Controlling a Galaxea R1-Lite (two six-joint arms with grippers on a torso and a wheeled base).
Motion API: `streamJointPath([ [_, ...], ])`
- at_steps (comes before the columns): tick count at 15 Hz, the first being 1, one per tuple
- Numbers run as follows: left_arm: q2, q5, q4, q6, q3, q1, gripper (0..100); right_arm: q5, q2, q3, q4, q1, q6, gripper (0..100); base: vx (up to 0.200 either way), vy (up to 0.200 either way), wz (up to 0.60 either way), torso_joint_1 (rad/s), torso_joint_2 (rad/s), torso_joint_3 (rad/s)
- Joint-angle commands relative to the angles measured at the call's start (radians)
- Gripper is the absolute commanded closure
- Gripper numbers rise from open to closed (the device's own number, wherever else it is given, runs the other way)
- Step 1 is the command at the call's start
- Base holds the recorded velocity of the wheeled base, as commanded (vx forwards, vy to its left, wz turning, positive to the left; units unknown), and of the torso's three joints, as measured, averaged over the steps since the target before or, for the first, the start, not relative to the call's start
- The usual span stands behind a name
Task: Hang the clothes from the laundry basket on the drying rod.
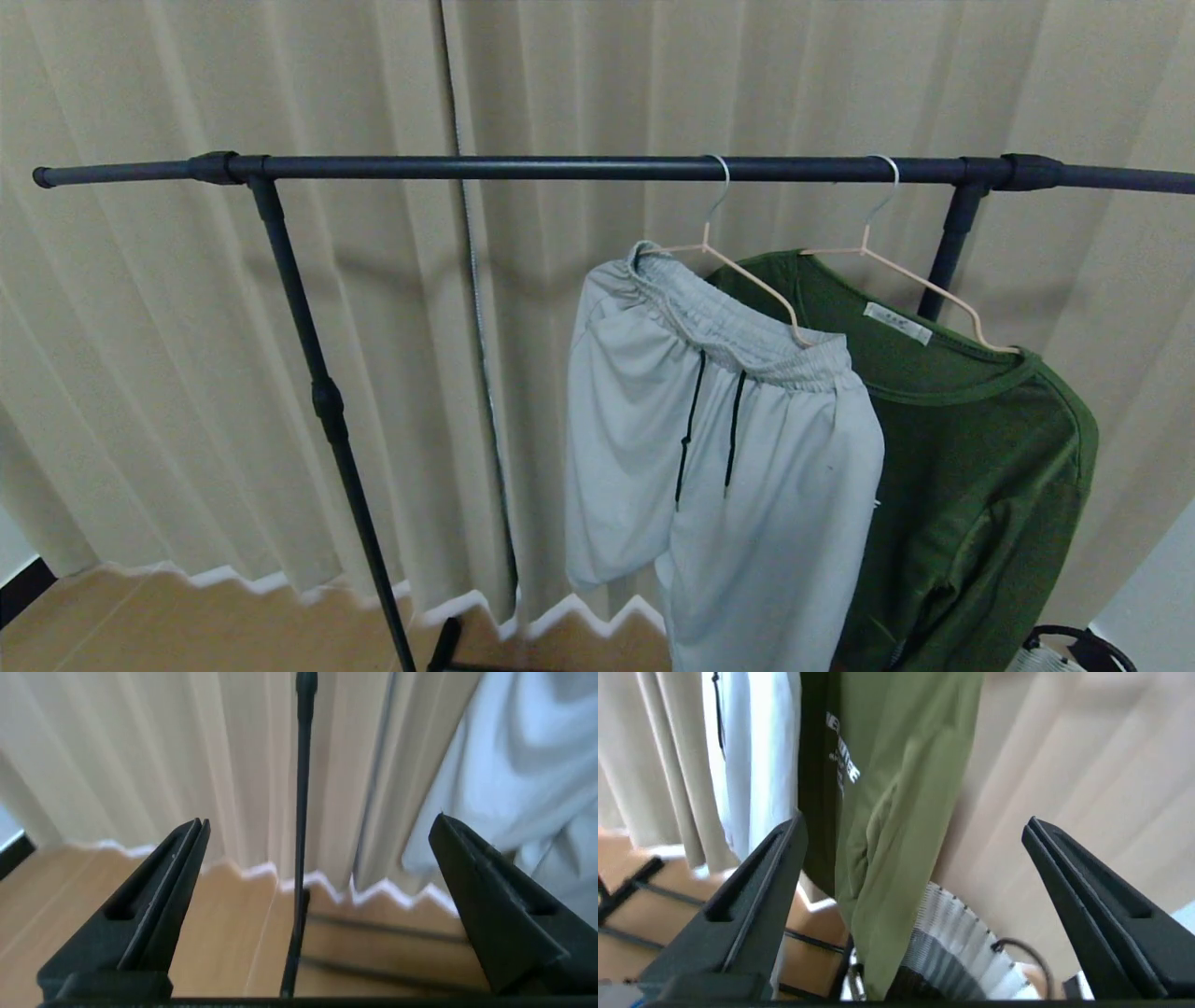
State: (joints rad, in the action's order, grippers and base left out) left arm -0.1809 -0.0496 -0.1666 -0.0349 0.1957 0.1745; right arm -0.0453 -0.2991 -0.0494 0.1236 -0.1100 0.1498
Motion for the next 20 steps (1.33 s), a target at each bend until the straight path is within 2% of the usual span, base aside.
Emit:
streamJointPath([
  [1,0.083,0.000,-0.001,0.006,-0.033,0.000,0,0.002,0.120,0.031,-0.041,0.032,-0.003,0,0.000,0.000,0.00,0.000,0.00,0.000],
  [2,0.083,0.000,0.013,-0.003,-0.076,-0.001,0,0.004,0.153,0.034,-0.079,0.041,-0.003,0,0.000,0.000,0.00,0.000,0.00,0.000],
  [4,0.084,-0.003,0.173,0.004,-0.182,-0.001,0,0.027,0.226,0.039,-0.137,0.064,-0.012,0,0.000,0.000,0.00,0.000,0.00,0.000],
  [6,0.084,-0.003,0.242,-0.002,-0.196,0.000,0,0.059,0.239,0.039,-0.142,0.085,-0.012,0,0.000,0.000,0.00,0.000,0.00,0.000],
  [8,0.084,-0.001,0.242,0.004,-0.196,-0.001,0,0.088,0.253,0.039,-0.147,0.087,-0.013,0,0.000,0.000,0.00,0.000,0.00,0.000],
  [10,0.084,0.000,0.246,0.023,-0.196,-0.001,0,0.157,0.272,0.032,-0.176,0.093,-0.033,0,0.000,0.000,0.00,0.000,0.00,0.000],
  [12,0.086,-0.009,0.252,0.084,-0.196,-0.001,0,0.165,0.281,0.031,-0.176,0.093,-0.084,0,0.000,0.000,0.00,0.000,0.00,0.000],
  [14,0.084,-0.013,0.252,0.082,-0.196,-0.003,0,0.167,0.293,0.034,-0.168,0.098,-0.090,0,0.000,0.000,0.00,0.000,0.00,0.000],
  [17,0.086,-0.049,0.246,0.029,-0.196,-0.003,0,0.165,0.295,0.034,-0.167,0.098,-0.115,0,0.000,0.000,0.00,0.000,0.00,0.000],
  [19,0.084,-0.113,0.236,-0.036,-0.196,-0.003,0,0.163,0.295,0.034,-0.167,0.098,-0.118,0,0.000,0.000,0.00,0.000,0.00,0.000],
  [20,0.084,-0.115,0.234,-0.036,-0.196,-0.003,0,0.162,0.295,0.034,-0.167,0.098,-0.119,0,0.000,0.000,0.00,0.000,0.00,0.000],
])
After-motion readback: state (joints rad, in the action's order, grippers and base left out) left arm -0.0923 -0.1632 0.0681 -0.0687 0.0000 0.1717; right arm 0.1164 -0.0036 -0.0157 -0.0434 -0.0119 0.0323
